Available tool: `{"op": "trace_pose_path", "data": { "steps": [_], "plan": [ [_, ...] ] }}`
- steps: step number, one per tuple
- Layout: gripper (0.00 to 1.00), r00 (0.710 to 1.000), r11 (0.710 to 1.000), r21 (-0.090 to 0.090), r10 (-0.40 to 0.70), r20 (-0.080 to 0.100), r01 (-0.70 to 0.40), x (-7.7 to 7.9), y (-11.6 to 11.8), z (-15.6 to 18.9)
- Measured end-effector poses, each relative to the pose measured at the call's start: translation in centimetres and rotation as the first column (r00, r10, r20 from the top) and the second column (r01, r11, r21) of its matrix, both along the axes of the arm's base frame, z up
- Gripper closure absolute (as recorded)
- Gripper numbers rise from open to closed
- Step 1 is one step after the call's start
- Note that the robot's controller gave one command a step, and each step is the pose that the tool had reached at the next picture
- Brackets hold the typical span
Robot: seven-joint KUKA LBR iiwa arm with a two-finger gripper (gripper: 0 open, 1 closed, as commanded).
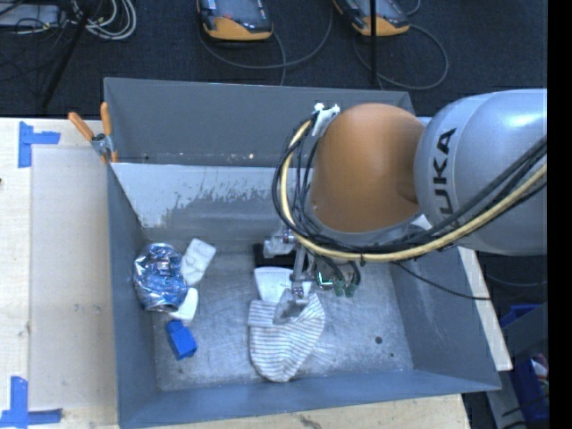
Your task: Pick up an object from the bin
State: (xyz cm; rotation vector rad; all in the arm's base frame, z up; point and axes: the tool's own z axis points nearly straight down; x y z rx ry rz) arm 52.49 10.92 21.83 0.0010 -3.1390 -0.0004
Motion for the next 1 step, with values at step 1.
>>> {"op": "trace_pose_path", "data": {
  "steps": [1],
  "plan": [
    [0.0,1.0,1.0,0.0,-0.002,0.001,0.002,0.04,-0.05,0.04]
  ]
}}
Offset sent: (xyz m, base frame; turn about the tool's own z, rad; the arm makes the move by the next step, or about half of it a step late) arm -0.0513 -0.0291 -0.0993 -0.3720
